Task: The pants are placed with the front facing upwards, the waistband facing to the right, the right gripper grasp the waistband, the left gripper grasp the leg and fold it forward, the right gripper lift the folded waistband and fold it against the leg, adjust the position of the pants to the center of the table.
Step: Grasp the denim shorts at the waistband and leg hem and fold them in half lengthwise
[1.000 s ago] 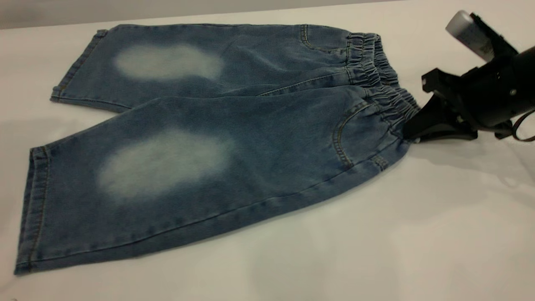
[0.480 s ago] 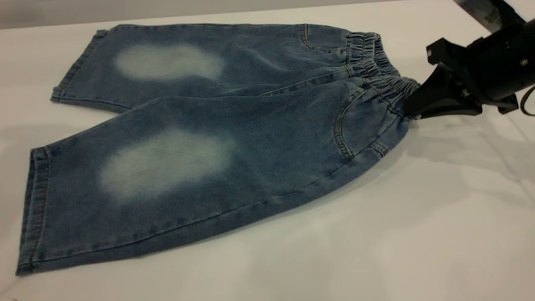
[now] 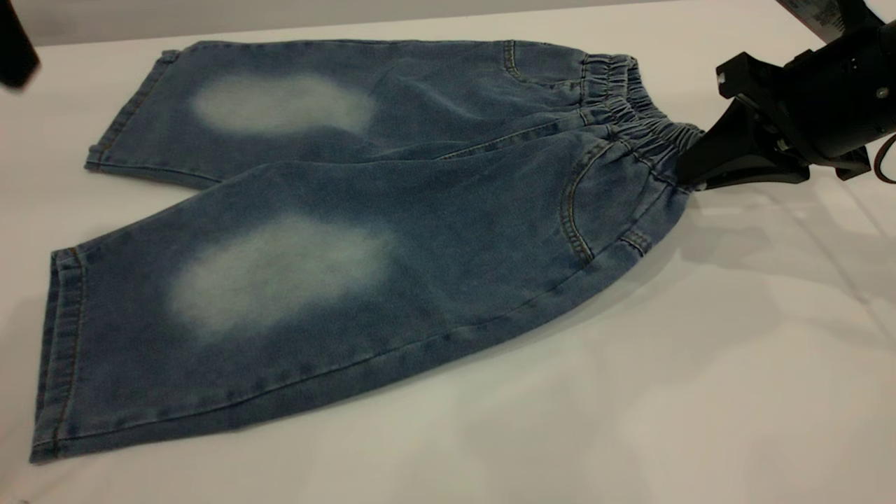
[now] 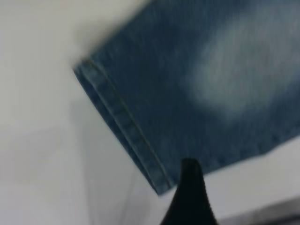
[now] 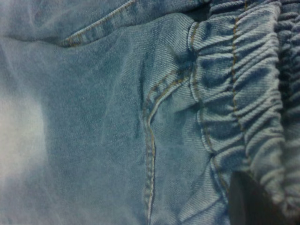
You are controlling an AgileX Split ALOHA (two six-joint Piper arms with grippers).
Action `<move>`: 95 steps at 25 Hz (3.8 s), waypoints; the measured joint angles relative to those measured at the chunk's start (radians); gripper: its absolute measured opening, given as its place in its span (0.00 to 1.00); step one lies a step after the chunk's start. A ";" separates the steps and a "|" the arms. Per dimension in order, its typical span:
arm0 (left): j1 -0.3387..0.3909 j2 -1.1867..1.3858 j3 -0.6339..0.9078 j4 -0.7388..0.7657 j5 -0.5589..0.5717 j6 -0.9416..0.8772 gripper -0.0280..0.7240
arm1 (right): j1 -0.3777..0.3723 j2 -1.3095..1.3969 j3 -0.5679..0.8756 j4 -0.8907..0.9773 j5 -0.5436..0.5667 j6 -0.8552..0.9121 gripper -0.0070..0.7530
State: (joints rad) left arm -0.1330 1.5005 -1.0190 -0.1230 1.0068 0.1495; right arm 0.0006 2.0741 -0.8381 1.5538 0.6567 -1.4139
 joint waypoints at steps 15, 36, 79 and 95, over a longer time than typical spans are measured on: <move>-0.051 0.265 0.000 0.046 0.058 -0.001 0.70 | -0.001 0.000 -0.018 -0.034 0.000 0.026 0.05; -0.209 0.338 0.307 0.165 -0.289 -0.009 0.70 | -0.001 0.000 -0.018 -0.031 -0.001 0.026 0.05; -0.209 0.454 0.396 0.465 -0.515 -0.318 0.68 | -0.001 0.000 -0.018 -0.036 0.000 0.026 0.05; -0.209 0.454 0.396 0.465 -0.517 -0.316 0.32 | -0.001 0.000 -0.018 -0.038 0.000 0.026 0.05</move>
State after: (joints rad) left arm -0.3421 1.9549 -0.6226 0.3416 0.4898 -0.1665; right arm 0.0000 2.0741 -0.8559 1.5159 0.6567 -1.3884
